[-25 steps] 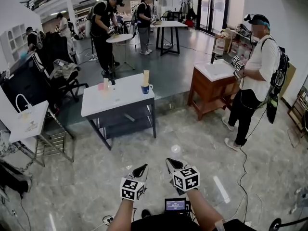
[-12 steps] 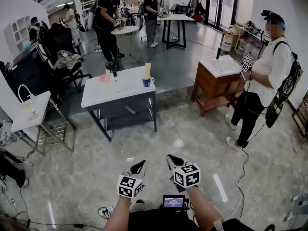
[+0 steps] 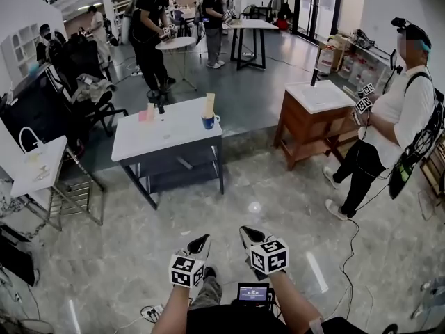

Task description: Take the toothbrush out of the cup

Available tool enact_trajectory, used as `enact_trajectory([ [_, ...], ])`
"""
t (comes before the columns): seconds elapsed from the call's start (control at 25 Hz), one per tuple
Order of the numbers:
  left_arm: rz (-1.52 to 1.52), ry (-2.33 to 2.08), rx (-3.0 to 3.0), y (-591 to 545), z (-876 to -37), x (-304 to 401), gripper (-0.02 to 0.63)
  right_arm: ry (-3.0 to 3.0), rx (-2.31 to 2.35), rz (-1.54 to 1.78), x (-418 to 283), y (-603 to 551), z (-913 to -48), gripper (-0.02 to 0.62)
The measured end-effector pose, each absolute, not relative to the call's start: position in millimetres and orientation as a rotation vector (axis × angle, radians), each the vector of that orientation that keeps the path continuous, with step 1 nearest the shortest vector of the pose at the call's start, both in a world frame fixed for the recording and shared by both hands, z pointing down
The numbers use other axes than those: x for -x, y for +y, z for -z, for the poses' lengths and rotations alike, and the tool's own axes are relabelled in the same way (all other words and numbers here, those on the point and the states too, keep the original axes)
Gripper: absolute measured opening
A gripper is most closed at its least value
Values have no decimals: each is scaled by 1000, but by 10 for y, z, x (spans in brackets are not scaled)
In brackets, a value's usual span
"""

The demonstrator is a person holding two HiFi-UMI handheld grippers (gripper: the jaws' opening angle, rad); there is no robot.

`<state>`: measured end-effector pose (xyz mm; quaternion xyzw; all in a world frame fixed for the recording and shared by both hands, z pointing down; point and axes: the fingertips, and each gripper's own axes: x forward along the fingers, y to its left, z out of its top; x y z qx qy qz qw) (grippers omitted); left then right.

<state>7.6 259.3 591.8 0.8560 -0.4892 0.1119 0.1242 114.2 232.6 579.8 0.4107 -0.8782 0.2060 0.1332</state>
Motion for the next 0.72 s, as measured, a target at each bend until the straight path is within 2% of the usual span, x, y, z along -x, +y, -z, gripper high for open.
enact_trajectory([
  [0.72, -302, -1320, -2534, 894, -5955, 724, 9, -2480, -1305, -573, -389, 758, -5724, 8],
])
